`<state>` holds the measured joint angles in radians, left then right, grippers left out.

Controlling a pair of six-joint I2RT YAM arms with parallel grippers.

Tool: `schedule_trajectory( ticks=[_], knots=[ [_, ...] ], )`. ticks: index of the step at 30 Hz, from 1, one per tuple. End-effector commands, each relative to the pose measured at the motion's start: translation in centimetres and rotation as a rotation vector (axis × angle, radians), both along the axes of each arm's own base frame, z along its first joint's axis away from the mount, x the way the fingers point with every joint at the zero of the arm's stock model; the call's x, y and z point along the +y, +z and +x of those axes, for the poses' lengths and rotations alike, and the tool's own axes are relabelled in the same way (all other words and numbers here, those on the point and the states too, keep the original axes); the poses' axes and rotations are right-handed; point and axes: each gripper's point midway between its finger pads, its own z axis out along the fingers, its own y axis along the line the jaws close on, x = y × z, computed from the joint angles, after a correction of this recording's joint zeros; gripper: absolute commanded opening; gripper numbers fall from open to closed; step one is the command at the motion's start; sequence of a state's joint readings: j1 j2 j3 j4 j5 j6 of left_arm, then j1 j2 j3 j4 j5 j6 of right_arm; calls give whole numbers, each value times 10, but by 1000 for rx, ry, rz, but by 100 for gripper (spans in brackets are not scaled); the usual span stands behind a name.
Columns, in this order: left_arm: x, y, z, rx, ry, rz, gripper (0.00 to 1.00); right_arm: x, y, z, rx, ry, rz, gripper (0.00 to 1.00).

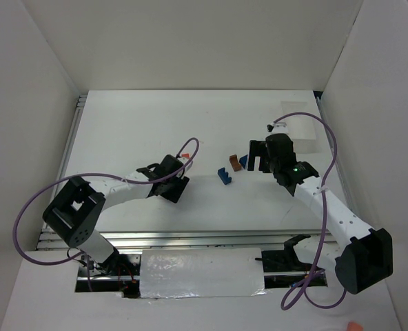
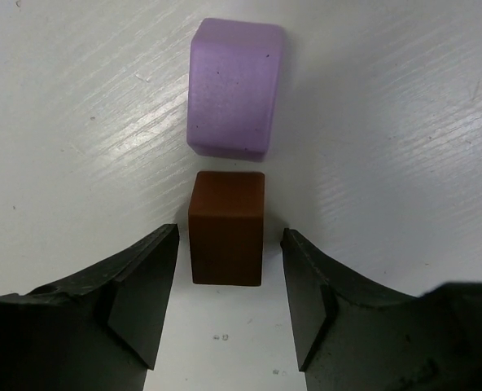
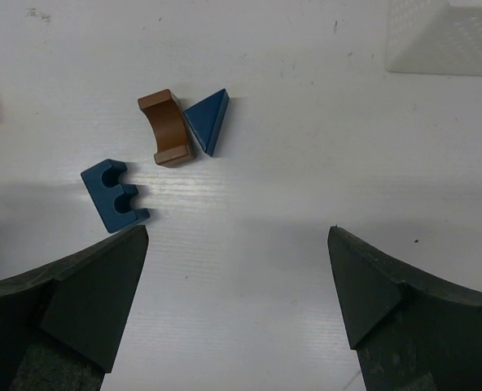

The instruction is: Build the wood block tower

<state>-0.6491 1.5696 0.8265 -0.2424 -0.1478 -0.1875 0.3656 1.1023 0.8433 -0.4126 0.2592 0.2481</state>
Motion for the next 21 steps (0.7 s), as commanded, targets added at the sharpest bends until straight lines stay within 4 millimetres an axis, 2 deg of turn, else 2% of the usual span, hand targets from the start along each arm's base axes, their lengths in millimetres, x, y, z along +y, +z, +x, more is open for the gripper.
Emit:
schedule_trajectory(
  ticks=[1, 5, 6, 8, 18, 21],
  knots=[
    [-3, 7, 4, -16, 3, -19, 67, -5, 10, 4, -29, -21, -7, 100],
    [-3, 14, 6, -42, 7, -33, 77, -5, 11, 4, -32, -20, -3, 100],
    [-4, 21, 7, -59, 7, -46, 89, -4, 12, 3, -36, -13, -1, 100],
    [-5, 30, 10, -86, 3, -59, 99, -4, 14, 3, -42, -13, 0, 100],
    [-11, 132, 30, -331, 29, -200, 99, 7, 27, -1, -95, 46, 24, 100],
    [-11, 150, 30, -375, 36, -235, 99, 10, 26, -1, -89, 56, 23, 100]
  ],
)
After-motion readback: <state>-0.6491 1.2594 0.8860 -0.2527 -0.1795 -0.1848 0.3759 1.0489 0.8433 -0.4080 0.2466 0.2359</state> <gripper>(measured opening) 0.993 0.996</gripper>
